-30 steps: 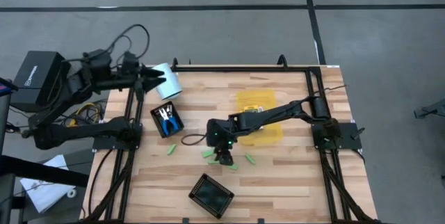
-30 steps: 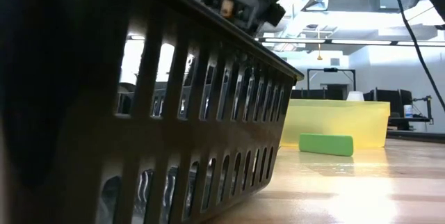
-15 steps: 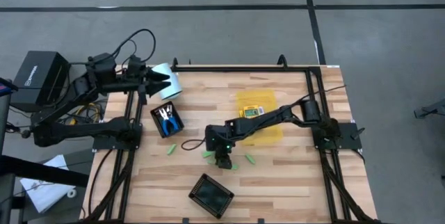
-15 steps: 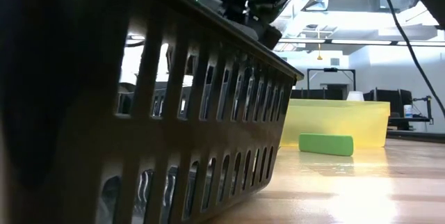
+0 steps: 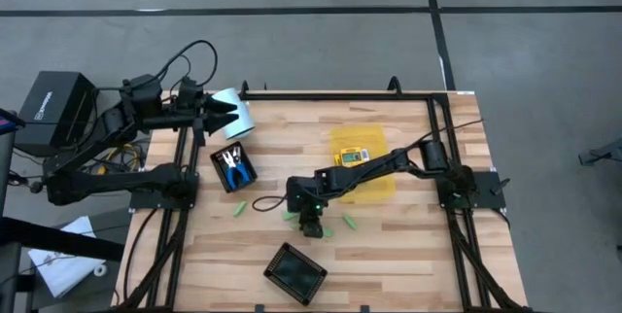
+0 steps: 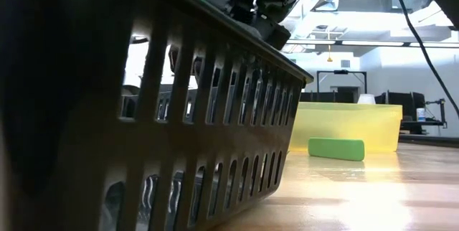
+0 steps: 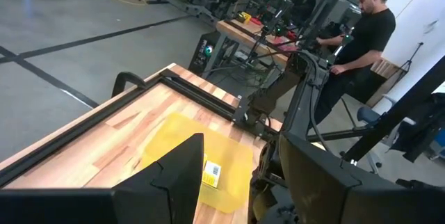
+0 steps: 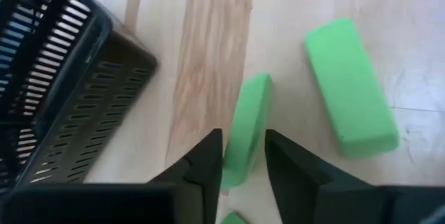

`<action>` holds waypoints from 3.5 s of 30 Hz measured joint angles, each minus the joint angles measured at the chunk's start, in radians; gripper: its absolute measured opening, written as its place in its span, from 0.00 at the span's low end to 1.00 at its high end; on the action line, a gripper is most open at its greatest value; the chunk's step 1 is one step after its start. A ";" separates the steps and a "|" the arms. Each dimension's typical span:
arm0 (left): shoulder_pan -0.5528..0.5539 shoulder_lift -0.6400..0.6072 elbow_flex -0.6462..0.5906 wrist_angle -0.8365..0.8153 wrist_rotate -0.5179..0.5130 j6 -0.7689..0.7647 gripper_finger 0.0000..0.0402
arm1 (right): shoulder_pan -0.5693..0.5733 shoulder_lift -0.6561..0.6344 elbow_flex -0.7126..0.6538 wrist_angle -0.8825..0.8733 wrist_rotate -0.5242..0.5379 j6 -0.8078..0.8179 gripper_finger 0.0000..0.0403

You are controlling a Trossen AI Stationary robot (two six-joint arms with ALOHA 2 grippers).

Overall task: Pick & Place School Supplies
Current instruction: Put the green eraser into the bottom black bin

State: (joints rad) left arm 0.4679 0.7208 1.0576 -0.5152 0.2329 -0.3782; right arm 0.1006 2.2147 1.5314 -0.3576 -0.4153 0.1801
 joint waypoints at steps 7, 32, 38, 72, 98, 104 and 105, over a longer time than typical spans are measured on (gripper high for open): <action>0.000 0.000 0.000 0.000 0.000 0.000 0.46 | -0.034 0.000 0.000 0.000 -0.022 0.005 0.04; 0.000 0.002 0.000 0.000 -0.016 0.081 0.46 | -0.008 -0.224 0.069 0.041 -0.166 0.076 0.01; 0.000 0.002 0.000 0.000 -0.024 0.085 0.46 | 0.067 -0.146 0.069 0.087 -0.177 0.129 0.01; 0.000 0.008 0.000 0.017 -0.027 0.087 0.46 | 0.117 0.047 0.068 0.285 -0.229 0.189 0.46; -0.115 0.183 -0.148 -0.209 -0.040 -0.015 0.46 | -0.127 -0.340 0.068 0.342 -0.190 0.213 0.37; -0.236 0.184 -0.248 -0.185 -0.154 -0.109 0.46 | -0.182 -0.442 0.068 0.344 -0.135 0.194 0.38; -0.254 0.184 -0.263 -0.185 -0.160 -0.134 0.46 | -0.192 -0.457 0.068 0.337 -0.134 0.189 0.38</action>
State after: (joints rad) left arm 0.2135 0.9051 0.7950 -0.6998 0.0730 -0.5122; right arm -0.0912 1.7573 1.5997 -0.0204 -0.5495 0.3692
